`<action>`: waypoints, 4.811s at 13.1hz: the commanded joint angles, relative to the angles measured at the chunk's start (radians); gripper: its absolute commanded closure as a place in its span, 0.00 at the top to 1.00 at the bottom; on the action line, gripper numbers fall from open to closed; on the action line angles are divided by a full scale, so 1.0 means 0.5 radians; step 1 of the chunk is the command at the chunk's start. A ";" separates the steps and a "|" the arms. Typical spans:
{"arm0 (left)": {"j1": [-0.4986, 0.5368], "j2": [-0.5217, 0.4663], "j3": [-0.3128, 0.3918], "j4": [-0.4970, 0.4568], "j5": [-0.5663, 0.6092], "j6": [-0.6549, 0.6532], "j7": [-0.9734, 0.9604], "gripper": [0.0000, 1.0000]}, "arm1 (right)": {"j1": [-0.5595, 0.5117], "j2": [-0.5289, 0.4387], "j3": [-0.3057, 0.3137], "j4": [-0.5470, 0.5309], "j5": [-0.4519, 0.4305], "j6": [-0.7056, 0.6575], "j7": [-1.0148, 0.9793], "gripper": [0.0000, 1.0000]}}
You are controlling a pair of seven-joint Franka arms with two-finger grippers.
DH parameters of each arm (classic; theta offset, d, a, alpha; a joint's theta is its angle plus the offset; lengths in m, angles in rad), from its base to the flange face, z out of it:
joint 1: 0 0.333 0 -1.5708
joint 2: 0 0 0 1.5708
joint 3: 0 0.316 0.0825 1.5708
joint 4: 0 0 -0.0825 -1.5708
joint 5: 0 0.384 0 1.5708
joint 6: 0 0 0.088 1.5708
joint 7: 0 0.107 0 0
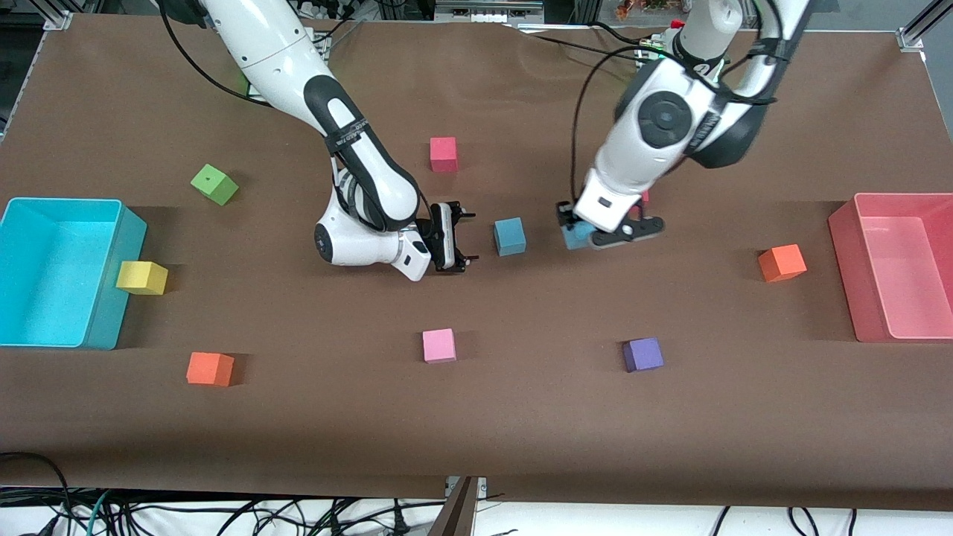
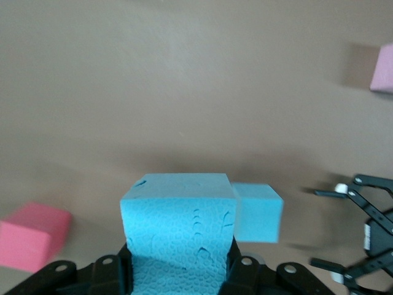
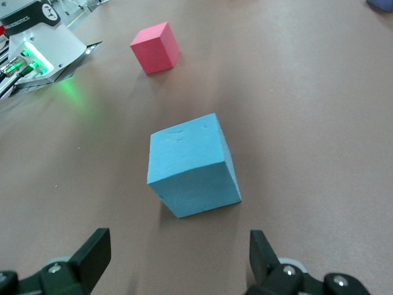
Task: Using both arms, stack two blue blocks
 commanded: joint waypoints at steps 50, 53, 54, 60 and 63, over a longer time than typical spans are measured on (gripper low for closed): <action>0.276 -0.387 0.574 0.448 0.234 -0.911 1.346 1.00 | -0.040 -0.103 -0.155 -0.019 -0.121 -0.344 -0.061 1.00; 0.276 -0.390 0.743 0.601 0.225 -1.030 1.565 1.00 | -0.040 -0.198 -0.385 0.155 -0.678 -0.888 0.388 1.00; 0.276 -0.390 0.747 0.653 0.225 -1.095 1.562 1.00 | -0.040 -0.202 -0.449 0.284 -0.844 -1.122 0.524 1.00; 0.300 -0.387 0.747 0.768 0.213 -1.221 1.550 1.00 | -0.135 -0.186 -0.732 0.729 -1.137 -1.881 0.767 1.00; 0.312 -0.393 0.747 0.774 0.152 -1.239 1.534 1.00 | -0.264 -0.305 -0.751 0.736 -1.407 -1.772 0.767 1.00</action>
